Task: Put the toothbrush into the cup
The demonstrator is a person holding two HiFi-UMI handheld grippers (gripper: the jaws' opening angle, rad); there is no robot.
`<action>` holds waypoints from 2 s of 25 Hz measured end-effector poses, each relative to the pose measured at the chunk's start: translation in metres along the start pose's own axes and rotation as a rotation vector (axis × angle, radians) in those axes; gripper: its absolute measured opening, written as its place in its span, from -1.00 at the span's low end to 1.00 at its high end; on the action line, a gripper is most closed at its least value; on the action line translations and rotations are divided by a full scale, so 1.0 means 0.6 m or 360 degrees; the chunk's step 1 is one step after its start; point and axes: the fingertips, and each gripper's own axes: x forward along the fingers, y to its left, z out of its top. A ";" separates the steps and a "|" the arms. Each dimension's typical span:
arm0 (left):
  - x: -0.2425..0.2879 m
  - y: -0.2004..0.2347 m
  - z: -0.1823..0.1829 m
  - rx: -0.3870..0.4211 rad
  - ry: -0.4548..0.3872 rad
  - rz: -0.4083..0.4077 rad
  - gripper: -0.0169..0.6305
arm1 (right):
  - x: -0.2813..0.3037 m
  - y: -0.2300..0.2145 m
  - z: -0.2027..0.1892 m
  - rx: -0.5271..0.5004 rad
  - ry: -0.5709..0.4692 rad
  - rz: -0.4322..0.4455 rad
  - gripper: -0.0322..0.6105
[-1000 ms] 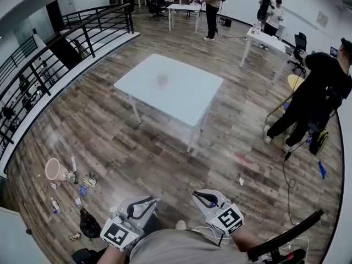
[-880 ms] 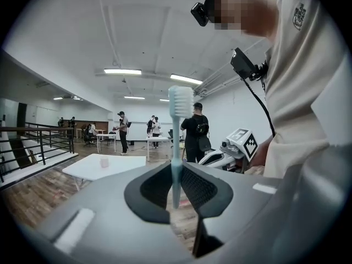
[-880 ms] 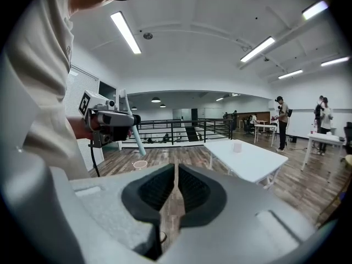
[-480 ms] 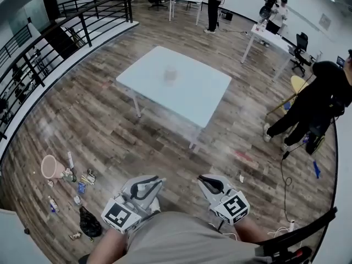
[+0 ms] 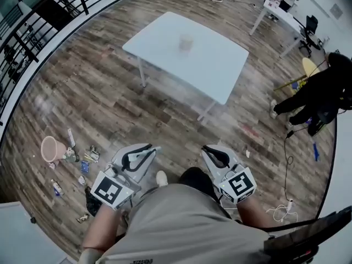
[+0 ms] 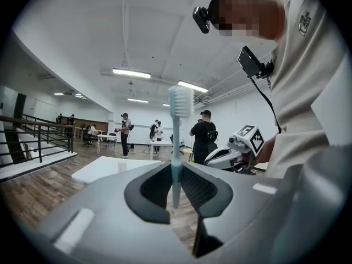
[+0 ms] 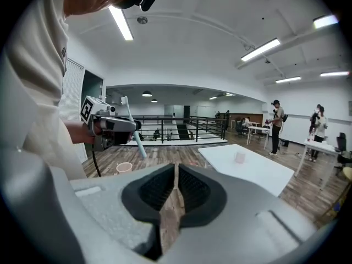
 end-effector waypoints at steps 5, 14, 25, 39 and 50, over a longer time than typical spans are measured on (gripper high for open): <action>0.016 0.059 -0.013 -0.0075 -0.0007 0.0022 -0.78 | 0.035 -0.019 -0.004 0.0016 0.0081 -0.0006 -0.83; 0.135 0.185 -0.014 -0.0090 0.0029 0.0067 -0.78 | 0.145 -0.151 0.011 0.0049 0.0062 0.0028 -0.83; 0.365 0.335 0.037 -0.0035 0.0062 0.0071 -0.78 | 0.258 -0.383 0.044 0.0070 -0.0005 0.0071 -0.83; 0.590 0.523 0.046 -0.0048 0.0056 -0.0165 -0.78 | 0.366 -0.556 0.053 0.0254 0.0084 -0.0193 -0.83; 0.738 0.682 0.028 -0.0018 0.0090 -0.0511 -0.78 | 0.448 -0.656 0.110 0.0301 0.0182 -0.0606 -0.83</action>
